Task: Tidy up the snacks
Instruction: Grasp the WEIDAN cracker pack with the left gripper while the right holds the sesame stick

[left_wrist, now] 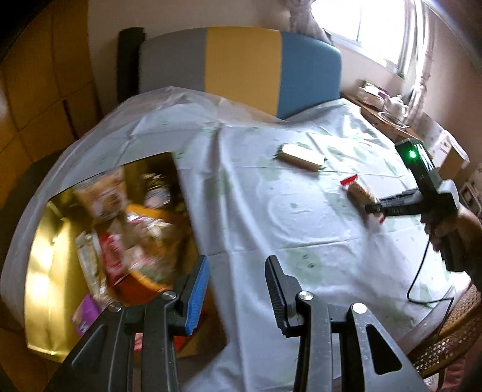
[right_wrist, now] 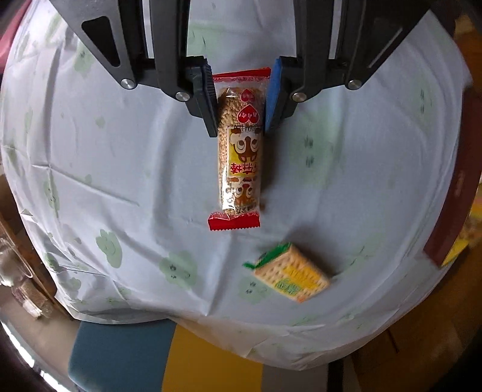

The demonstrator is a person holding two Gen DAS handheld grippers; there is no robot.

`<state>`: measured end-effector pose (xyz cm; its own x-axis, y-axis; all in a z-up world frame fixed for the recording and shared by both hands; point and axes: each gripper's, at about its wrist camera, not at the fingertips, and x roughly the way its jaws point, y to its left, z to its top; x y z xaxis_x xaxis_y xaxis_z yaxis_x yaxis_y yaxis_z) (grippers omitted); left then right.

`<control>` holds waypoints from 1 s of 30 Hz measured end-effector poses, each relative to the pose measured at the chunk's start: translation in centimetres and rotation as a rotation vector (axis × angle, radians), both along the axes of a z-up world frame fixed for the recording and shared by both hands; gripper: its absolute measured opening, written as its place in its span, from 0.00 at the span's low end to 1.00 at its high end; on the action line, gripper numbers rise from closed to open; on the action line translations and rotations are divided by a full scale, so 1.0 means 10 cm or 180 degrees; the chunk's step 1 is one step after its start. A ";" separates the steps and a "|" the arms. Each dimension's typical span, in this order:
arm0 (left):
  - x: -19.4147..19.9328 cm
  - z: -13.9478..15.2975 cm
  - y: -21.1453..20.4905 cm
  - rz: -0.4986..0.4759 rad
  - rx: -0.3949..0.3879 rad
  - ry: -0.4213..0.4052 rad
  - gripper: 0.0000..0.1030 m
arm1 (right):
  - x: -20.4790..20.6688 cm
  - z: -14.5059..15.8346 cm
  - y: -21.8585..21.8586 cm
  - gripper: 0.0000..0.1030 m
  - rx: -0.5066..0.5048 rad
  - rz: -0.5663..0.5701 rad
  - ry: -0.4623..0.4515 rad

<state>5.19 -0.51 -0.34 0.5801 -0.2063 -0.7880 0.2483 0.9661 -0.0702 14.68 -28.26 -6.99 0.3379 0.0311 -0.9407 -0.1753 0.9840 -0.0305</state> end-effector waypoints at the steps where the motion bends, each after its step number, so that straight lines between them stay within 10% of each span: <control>1: 0.04 0.00 -0.05 -0.0018 -0.0044 0.0026 0.38 | -0.05 0.00 -0.02 0.29 0.0008 0.0008 0.0026; 11: 0.64 -0.06 -0.70 -0.0207 -0.0367 0.0423 0.38 | -0.22 -0.08 -0.21 0.33 0.0176 -0.0066 0.0101; 15: 0.89 -0.14 -0.88 -0.0176 -0.0464 0.0615 0.38 | -0.17 0.01 -0.36 0.80 0.0273 -0.0195 0.0054; 30: 1.97 -0.56 -1.46 0.0289 -0.0744 0.1206 0.54 | -0.09 0.50 -0.78 0.81 0.0191 -0.0764 -0.0419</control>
